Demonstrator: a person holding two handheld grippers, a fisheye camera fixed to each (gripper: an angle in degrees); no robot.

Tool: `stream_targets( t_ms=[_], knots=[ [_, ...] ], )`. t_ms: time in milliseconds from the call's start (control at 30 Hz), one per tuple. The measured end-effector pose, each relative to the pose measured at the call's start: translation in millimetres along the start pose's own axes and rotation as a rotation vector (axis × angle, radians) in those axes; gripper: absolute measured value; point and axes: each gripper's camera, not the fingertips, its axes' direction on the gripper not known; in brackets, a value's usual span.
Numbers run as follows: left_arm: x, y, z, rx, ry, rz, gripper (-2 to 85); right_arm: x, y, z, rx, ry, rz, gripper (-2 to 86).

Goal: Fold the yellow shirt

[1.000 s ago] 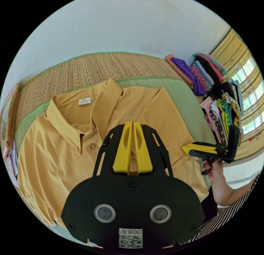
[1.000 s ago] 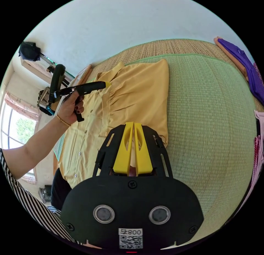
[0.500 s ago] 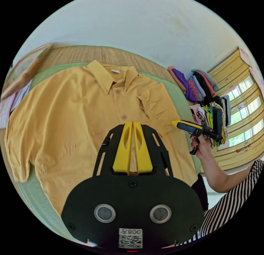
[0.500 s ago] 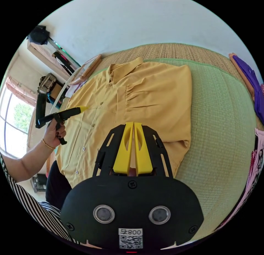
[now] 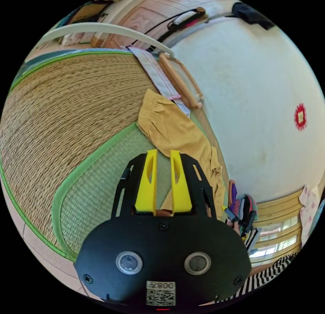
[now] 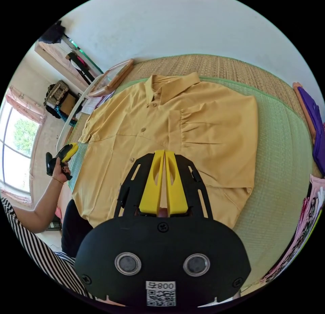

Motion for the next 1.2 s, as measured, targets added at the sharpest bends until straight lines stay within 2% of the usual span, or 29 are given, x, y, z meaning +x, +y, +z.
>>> stream_targets(
  t_ms=[233,633,967,1200],
  knots=[
    [-132.0,10.2,-15.8,0.026,0.172,-0.073,7.1,-104.6,-63.8,-15.1,-0.041,-0.079,-0.135,1.2],
    [-256.8,42.9,-39.1,0.098,0.281,-0.113,1.4,-316.3,-197.5,9.0,-0.129,-0.158,-0.431,5.8],
    [-279.4,65.0,-45.7,0.107,0.291,-0.015,0.5,-506.1,-298.9,75.2,-0.248,-0.003,-0.712,6.8],
    [-259.2,73.6,-39.2,0.074,0.261,0.064,0.4,-553.0,-312.9,103.1,-0.34,0.085,-0.751,7.7]
  ],
)
